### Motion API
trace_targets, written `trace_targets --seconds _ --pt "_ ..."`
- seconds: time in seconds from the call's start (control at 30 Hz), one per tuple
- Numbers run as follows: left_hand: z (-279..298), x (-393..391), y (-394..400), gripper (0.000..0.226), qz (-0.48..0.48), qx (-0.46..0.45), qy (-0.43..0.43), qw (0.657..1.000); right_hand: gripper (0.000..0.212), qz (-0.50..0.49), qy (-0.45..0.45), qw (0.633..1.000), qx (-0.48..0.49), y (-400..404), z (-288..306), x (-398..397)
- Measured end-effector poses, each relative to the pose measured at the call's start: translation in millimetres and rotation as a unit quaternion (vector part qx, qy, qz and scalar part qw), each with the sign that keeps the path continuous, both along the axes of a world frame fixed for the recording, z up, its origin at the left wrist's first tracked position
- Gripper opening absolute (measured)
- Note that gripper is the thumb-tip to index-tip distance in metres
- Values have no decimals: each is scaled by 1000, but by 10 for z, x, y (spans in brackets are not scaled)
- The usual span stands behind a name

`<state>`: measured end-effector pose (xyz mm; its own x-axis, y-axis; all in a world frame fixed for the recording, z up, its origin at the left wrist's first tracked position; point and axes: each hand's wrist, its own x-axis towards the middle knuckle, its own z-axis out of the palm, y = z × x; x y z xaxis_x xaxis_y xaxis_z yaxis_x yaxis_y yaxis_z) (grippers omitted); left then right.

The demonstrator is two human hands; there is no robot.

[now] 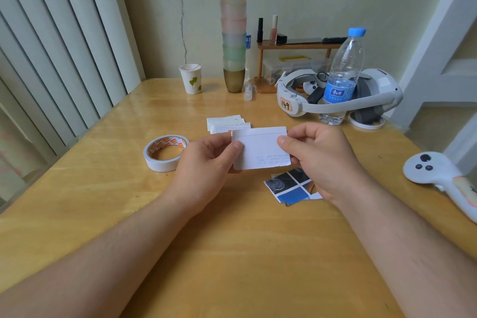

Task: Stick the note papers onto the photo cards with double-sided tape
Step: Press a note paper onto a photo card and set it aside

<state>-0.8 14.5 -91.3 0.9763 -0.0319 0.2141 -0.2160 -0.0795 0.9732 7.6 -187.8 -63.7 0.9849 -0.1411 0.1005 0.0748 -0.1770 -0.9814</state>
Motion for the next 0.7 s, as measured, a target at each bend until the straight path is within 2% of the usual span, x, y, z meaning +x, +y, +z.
trace_targets --seconds 0.33,0.6,0.7 --pt "5 4 -1 20 -9 -13 7 1000 16 14 -46 999 -10 -9 -14 -22" --pt "-2 5 2 21 -6 4 -9 1000 16 17 -35 999 -10 -7 0 -26" --pt "-4 4 -5 21 -2 12 -19 1000 34 42 -11 999 22 16 27 -45"
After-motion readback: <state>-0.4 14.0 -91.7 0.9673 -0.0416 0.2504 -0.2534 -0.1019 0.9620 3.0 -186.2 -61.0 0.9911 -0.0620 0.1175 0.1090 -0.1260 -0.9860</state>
